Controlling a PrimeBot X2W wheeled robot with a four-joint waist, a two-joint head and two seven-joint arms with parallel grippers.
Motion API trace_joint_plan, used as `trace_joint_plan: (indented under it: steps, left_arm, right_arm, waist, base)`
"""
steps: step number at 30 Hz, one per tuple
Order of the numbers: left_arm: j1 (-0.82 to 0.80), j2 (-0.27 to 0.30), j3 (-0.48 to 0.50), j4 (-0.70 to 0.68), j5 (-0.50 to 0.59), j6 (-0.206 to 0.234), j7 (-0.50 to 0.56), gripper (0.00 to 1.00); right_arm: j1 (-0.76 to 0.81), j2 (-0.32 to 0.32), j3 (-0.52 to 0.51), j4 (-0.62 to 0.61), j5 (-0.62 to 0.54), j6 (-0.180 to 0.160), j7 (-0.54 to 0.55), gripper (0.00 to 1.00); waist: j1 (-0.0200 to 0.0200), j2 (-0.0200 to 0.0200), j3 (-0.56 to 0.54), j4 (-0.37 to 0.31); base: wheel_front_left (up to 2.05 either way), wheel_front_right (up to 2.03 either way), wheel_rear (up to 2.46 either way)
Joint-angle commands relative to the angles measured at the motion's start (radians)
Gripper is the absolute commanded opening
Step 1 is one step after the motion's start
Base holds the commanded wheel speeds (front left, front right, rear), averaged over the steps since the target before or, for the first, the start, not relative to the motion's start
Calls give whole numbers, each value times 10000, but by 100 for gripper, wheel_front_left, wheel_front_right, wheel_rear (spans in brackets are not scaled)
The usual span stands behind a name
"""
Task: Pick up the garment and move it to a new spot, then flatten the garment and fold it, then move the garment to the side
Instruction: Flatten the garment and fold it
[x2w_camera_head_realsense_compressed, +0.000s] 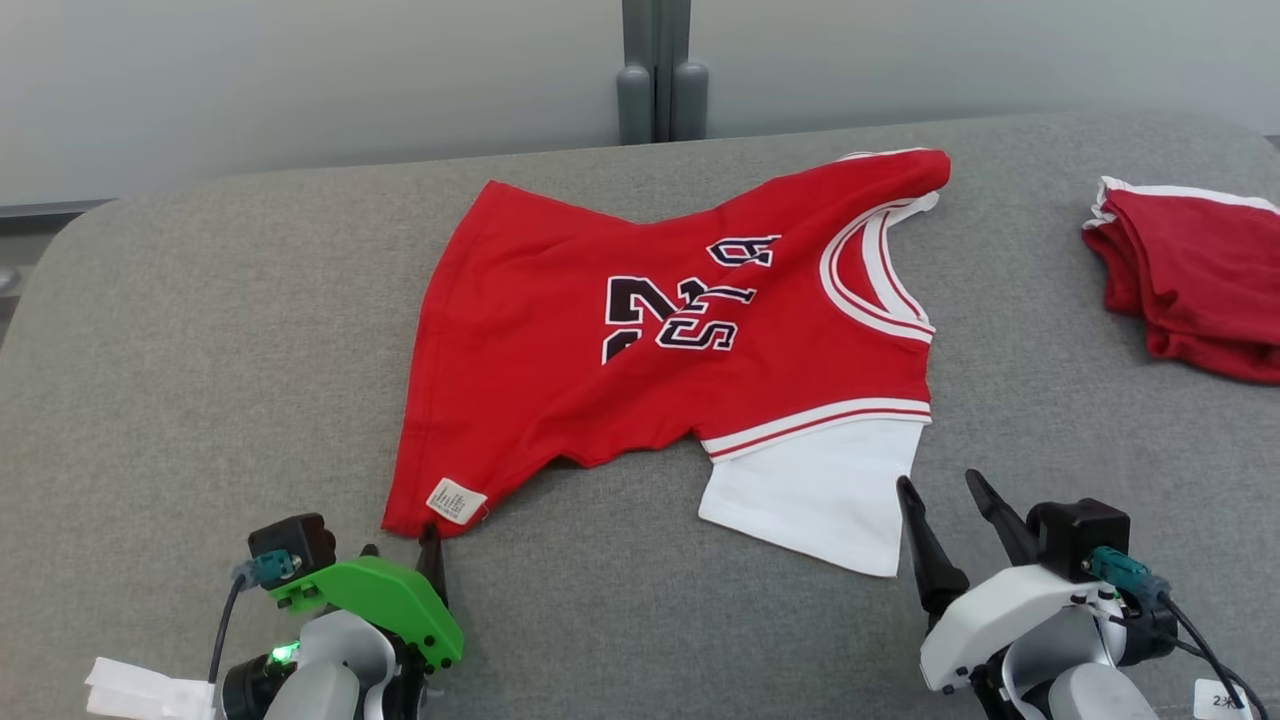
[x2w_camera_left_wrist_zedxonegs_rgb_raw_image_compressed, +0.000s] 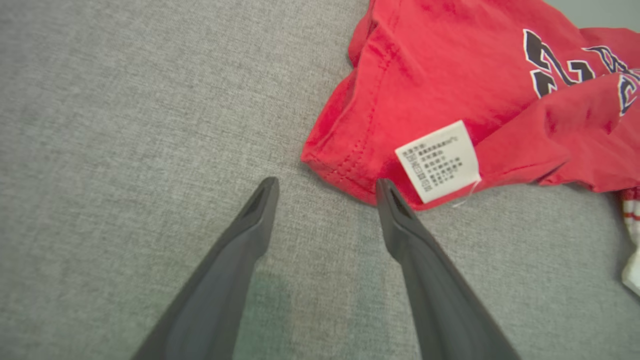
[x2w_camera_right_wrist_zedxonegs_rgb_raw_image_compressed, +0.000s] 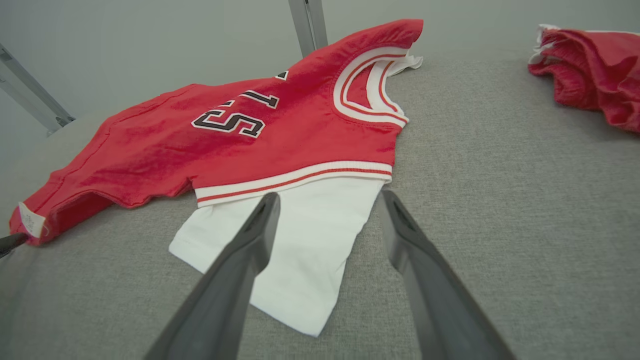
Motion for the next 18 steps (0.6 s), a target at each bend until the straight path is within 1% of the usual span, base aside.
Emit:
trace_joint_plan:
  steps: [1, 4, 5, 7, 8, 9, 11, 12, 18]
  left_arm:
    - [-190, 38, 57, 103, -117, -65, -95, 100]
    - [-346, 13, 121, 314, -332, -98, -195, 100]
    - [-389, 7, 125, 375, -399, -119, -231, 97]
    - [-479, -6, 181, 513, -600, -196, -300, 82]
    - [-547, -14, 189, 597, -672, -202, -345, 62]
    - [-597, -16, 188, 654, -697, -231, -382, 45]
    - [-706, -23, 165, 789, -779, -292, -466, 20]
    - [-764, -26, 139, 846, -793, -322, -523, 0]
    - [-912, -33, -49, 1009, -861, -513, -888, 0]
  right_arm:
    - [119, -18, 32, 93, 70, -17, 37, 100]
    - [117, -16, 132, 348, 111, -17, 65, 100]
    - [108, -16, 171, 432, 159, -17, 60, 100]
    - [94, -16, 282, 662, 230, -17, 79, 100]
    - [83, -18, 348, 780, 323, -17, 59, 100]
    - [71, -19, 389, 876, 395, -17, 35, 100]
    - [2, -18, 436, 1159, 496, -17, -34, 100]
    - [-60, -21, 436, 1319, 569, -17, -99, 100]
    - [-397, -18, 562, 2327, 864, -17, -435, 100]
  waist:
    - [0, 0, 94, -129]
    - [0, 0, 138, -195]
    - [0, 0, 149, -208]
    - [0, 0, 172, -225]
    - [0, 0, 183, -229]
    - [0, 0, 192, -231]
    - [0, 0, 209, -223]
    - [0, 0, 219, -214]
    - [0, 0, 224, -98]
  base:
    - [0, 0, 0]
    - [0, 0, 0]
    - [0, 0, 0]
    - [0, 0, 0]
    - [0, 0, 0]
    - [0, 0, 0]
    - [0, 0, 0]
    - [0, 0, 0]
    - [0, 0, 0]
